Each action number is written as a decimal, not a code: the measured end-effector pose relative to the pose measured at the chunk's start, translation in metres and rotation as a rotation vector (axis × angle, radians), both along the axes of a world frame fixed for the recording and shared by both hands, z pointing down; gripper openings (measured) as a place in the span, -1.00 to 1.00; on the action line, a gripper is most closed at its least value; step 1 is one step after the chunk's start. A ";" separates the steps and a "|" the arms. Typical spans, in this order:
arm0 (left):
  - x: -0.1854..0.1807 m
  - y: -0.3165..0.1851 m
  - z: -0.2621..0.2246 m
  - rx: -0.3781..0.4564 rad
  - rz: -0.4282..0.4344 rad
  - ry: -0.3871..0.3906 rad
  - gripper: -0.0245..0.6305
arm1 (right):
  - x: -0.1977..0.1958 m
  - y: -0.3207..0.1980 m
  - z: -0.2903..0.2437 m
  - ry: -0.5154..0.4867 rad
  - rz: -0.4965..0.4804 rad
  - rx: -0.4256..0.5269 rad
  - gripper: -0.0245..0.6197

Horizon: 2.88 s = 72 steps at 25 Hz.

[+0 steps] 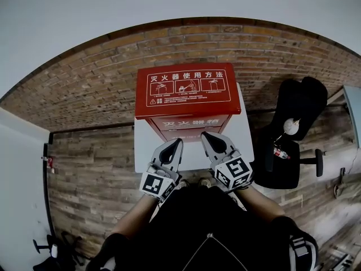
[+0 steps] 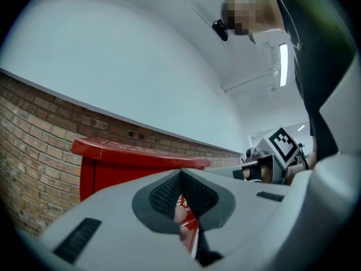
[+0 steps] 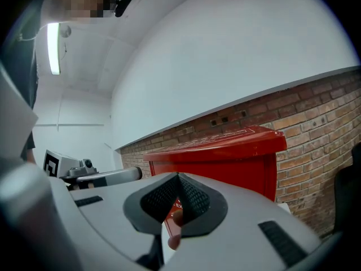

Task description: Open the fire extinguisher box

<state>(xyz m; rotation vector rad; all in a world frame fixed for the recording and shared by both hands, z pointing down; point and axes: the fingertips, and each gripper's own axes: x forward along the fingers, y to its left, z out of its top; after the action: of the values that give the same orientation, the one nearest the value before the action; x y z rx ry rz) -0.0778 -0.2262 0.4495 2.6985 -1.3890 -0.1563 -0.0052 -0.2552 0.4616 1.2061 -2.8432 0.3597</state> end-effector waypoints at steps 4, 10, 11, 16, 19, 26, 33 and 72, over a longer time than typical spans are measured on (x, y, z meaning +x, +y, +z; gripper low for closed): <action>-0.001 -0.006 -0.002 -0.002 0.015 -0.003 -0.78 | 0.000 -0.007 -0.006 0.010 0.013 0.020 -0.86; -0.002 -0.012 -0.004 -0.026 0.027 -0.021 -0.78 | 0.003 -0.013 -0.011 0.017 0.031 0.028 -0.86; -0.003 -0.013 -0.005 -0.019 0.028 -0.020 -0.78 | 0.003 -0.015 -0.012 0.018 0.031 0.033 -0.86; -0.008 -0.022 -0.009 0.000 0.028 -0.016 -0.78 | 0.007 -0.019 -0.023 -0.015 -0.012 0.074 -0.86; -0.016 -0.027 -0.013 0.017 0.029 -0.010 -0.78 | 0.017 -0.023 -0.027 -0.009 -0.034 0.095 -0.83; -0.045 -0.034 -0.038 0.106 0.013 -0.055 -0.44 | 0.045 -0.027 -0.055 0.056 -0.042 0.192 -0.39; -0.103 -0.050 -0.050 0.107 -0.101 -0.086 -0.28 | 0.087 -0.045 -0.060 0.113 0.051 0.215 -0.27; -0.123 -0.085 -0.048 0.008 -0.059 -0.212 0.04 | 0.105 -0.079 -0.054 0.178 0.048 0.043 -0.13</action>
<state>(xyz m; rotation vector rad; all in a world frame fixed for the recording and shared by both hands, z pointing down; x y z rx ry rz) -0.2013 -0.3110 0.4012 2.7487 -1.5260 0.1236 0.0998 -0.3346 0.4072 1.2470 -2.6882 0.1835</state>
